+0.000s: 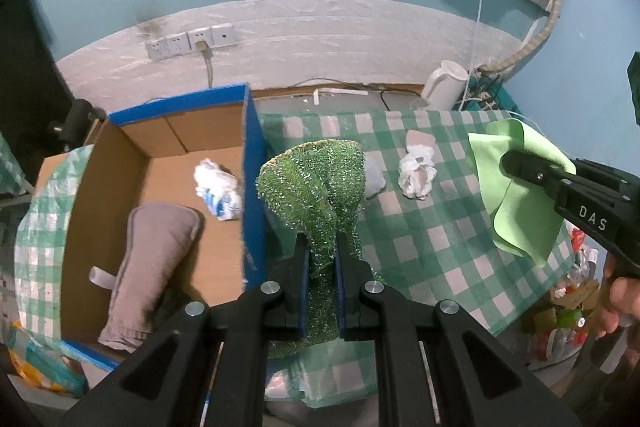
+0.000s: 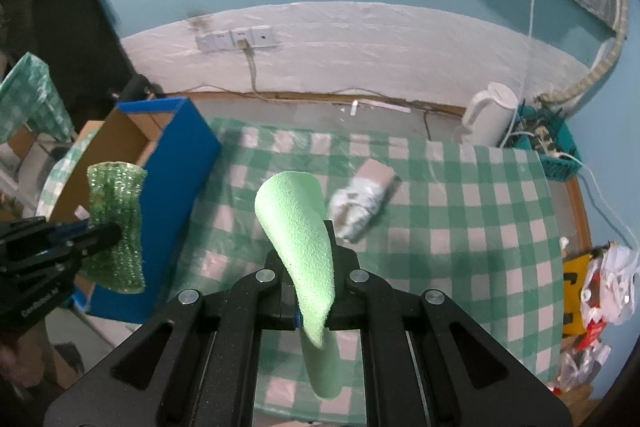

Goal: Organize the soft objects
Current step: 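Move both grippers over the box holding the scrubber pad and green cloth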

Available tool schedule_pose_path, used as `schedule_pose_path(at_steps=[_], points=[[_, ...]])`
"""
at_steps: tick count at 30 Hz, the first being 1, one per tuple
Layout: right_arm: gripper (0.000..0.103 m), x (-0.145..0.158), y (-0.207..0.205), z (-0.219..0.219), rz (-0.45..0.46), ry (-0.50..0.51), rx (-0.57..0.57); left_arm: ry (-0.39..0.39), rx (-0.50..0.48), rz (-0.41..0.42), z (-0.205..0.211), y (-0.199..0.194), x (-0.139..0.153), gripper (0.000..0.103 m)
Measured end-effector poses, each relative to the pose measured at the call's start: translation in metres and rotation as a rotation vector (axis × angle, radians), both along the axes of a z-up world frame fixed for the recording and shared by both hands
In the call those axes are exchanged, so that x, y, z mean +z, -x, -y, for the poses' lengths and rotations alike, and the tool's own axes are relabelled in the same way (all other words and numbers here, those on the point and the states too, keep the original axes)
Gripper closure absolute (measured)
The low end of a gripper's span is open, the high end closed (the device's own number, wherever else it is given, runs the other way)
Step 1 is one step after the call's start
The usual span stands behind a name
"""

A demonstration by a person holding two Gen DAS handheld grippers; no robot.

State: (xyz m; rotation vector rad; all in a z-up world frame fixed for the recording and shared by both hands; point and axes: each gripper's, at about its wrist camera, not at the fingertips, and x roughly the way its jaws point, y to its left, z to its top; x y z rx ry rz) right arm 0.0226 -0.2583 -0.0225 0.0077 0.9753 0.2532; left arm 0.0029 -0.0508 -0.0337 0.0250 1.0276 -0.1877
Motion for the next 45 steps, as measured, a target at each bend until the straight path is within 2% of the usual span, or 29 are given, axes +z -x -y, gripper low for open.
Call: schedule_pose_path(at_steps=[10,22,30,45], points=[[0.097,0.022,-0.003,-0.053,0.026,-0.007,0.075,-0.025,0.07,0.045,-0.039,0.003,0.013,0.093],[0.097,0.033,-0.009,-0.125,0.032,-0.004,0.186,-0.056,0.188,0.054,-0.097,0.0,0.01,0.093],[0.097,0.031,-0.011,-0.176,0.021,0.006,0.261,-0.08,0.252,0.049,-0.127,-0.001,0.002,0.093],[0.097,0.014,-0.021,-0.238,-0.028,-0.01,0.337,-0.088,0.345,0.015,-0.172,-0.01,-0.015,0.092]])
